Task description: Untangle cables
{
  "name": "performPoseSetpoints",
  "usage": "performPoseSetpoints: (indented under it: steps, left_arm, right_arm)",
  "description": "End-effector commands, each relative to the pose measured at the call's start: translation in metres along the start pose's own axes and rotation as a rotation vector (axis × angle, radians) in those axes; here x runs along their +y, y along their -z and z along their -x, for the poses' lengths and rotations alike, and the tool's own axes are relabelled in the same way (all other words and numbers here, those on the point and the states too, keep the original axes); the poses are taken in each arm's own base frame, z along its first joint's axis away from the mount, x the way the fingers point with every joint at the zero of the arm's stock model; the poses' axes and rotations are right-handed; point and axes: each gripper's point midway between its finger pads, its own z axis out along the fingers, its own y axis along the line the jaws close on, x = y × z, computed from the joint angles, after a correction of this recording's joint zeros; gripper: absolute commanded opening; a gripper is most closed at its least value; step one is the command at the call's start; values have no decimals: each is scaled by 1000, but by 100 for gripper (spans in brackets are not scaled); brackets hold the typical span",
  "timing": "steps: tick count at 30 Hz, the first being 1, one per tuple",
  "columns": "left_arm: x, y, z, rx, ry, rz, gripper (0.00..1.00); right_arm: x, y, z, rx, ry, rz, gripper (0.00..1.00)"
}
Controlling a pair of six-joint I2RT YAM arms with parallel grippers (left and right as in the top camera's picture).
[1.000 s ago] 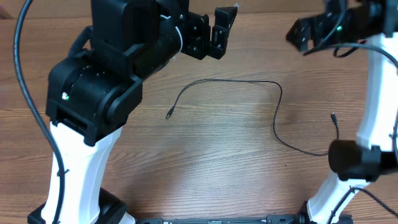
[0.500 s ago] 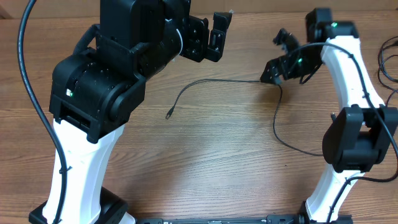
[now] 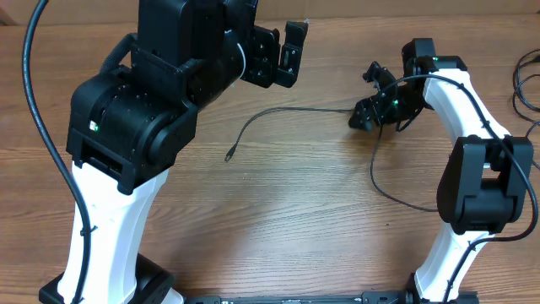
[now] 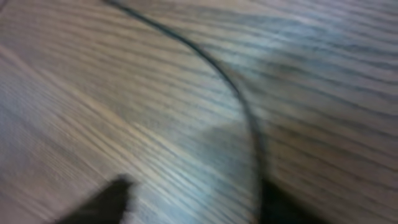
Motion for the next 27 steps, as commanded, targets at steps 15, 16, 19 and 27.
performPoseSetpoints:
  steps: [15,16,19,27]
  left_arm:
    - [5,-2,-13,55,-36,23,100]
    - [5,-2,-13,54,-36,23,100]
    - [5,-2,-13,54,-36,23,100]
    - [5,-2,-13,54,-36,23,100]
  right_arm:
    - [2,-3,4,-35,-88,6,4]
    - [5,8,13,-56,-83,-1,4]
    - [17,62,45,-159,-86,-47,4]
    - [48,264,99,-559,-202,-308,4]
